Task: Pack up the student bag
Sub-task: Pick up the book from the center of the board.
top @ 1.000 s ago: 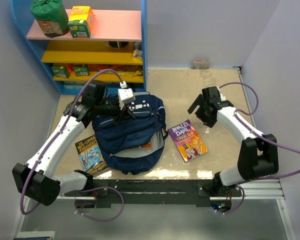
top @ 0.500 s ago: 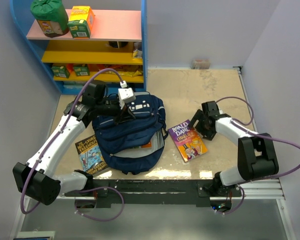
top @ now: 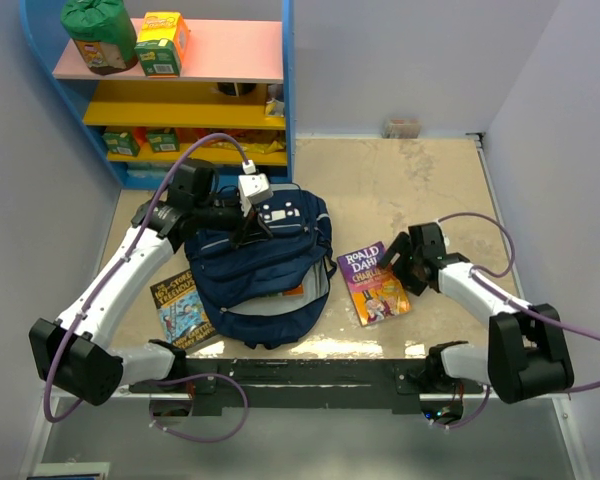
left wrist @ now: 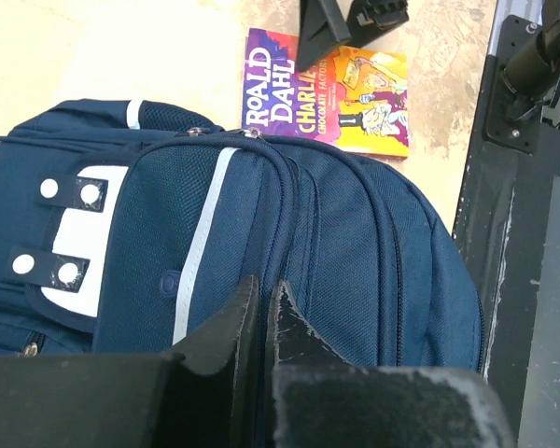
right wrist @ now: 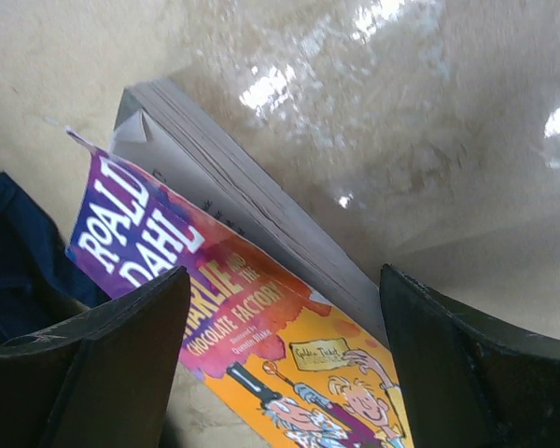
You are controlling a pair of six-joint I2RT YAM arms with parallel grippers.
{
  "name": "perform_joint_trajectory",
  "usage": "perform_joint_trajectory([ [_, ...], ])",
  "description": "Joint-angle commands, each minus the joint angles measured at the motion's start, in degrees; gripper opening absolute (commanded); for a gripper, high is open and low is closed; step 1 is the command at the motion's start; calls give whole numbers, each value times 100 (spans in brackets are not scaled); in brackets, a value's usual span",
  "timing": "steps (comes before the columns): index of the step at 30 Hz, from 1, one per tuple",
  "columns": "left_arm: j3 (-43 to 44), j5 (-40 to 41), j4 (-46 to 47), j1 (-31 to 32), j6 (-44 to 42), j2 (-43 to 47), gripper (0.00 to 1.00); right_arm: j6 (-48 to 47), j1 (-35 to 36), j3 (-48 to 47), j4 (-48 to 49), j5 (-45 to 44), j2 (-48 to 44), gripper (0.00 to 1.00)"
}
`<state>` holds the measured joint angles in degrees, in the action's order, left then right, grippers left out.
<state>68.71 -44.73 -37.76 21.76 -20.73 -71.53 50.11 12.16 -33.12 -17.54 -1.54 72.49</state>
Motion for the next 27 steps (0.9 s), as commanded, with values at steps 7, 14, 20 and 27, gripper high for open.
perform_joint_trajectory([
  [7, 204, 202, 752, -128, 96, -19, 0, 219, 84, 25, -453, 321, -955, 82],
  [14, 178, 193, 770, -119, 87, 7, 0, 193, 234, 43, -40, 707, -913, 79],
  [20, 90, 193, 796, -128, 78, 16, 0, -115, 480, -97, 401, 945, -1087, 78],
  [27, 73, 166, 858, -119, 104, 7, 0, -344, 673, 323, 856, 1199, -1439, 78],
])
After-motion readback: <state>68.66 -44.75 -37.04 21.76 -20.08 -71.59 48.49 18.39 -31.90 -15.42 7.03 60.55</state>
